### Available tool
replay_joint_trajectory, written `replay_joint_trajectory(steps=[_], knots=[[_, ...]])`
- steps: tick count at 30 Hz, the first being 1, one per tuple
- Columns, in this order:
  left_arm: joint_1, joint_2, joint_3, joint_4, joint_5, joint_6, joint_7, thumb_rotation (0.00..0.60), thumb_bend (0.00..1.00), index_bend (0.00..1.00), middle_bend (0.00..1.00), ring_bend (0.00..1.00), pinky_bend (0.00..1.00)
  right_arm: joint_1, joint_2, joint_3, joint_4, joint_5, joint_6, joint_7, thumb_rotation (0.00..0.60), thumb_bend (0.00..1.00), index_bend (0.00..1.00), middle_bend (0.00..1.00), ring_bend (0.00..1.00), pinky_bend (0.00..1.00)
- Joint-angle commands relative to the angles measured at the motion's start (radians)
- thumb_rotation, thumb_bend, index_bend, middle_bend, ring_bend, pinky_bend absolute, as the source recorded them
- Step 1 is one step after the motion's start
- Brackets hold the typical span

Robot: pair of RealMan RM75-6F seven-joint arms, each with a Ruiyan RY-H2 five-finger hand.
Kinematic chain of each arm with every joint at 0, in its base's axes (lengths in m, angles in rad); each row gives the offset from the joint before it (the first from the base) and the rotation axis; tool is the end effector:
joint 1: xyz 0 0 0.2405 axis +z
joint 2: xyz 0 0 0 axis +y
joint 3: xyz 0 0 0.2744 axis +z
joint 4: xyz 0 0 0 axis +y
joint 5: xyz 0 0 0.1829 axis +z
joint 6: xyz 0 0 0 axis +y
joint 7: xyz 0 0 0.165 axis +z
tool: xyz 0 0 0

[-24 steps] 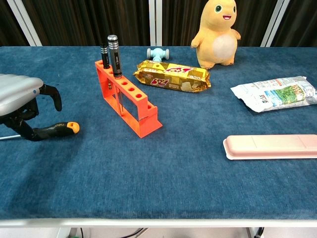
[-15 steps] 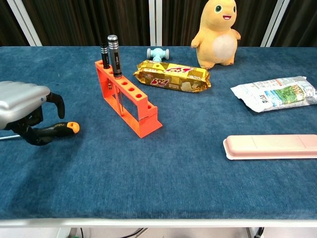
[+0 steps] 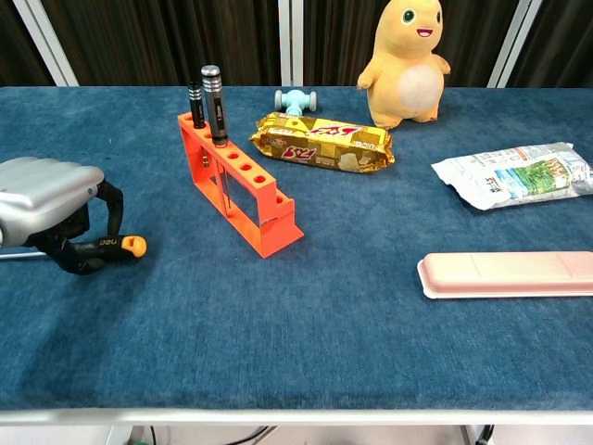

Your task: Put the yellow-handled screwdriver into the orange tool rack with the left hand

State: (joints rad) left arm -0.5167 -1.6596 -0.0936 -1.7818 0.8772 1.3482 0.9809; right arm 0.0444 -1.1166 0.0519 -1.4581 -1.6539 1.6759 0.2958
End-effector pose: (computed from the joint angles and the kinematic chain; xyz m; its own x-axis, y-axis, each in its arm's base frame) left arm -0.1960 0.2784 -0.0112 0.5998 0.3060 0.7393 0.7959 -0.1336 -0.5904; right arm -0.3122 -0.1860 0.2217 0.2506 0.1377 0.9582 -0.9489 -0.1614 0.2713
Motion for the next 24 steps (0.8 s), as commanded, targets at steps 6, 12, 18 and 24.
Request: replay_joint_trajectory(steps=[6, 12, 18, 24], knots=[[0.006, 0.013, 0.016, -0.020, 0.047, 0.024, -0.033, 0.600, 0.27, 0.60, 1.00, 1.00, 1.00, 0.000, 0.000, -0.001, 0.000, -0.002, -0.001, -0.002, 0.600, 0.34, 0.00, 0.00, 0.00, 0.00], [0.055, 0.094, 0.044, -0.133, 0.161, 0.085, -0.139, 0.600, 0.28, 0.62, 1.00, 1.00, 1.00, 0.001, 0.002, 0.001, 0.002, 0.003, -0.002, 0.008, 0.600, 0.34, 0.00, 0.00, 0.00, 0.00], [0.132, 0.220, 0.032, -0.225, 0.274, 0.126, -0.418, 0.600, 0.28, 0.63, 1.00, 1.00, 1.00, 0.000, 0.002, 0.002, 0.005, 0.001, 0.003, 0.017, 0.600, 0.34, 0.00, 0.00, 0.00, 0.00], [0.184, 0.332, 0.011, -0.292, 0.334, 0.102, -0.717, 0.600, 0.29, 0.64, 1.00, 1.00, 1.00, -0.001, -0.001, -0.002, 0.007, -0.013, 0.012, 0.018, 0.600, 0.34, 0.00, 0.00, 0.00, 0.00]])
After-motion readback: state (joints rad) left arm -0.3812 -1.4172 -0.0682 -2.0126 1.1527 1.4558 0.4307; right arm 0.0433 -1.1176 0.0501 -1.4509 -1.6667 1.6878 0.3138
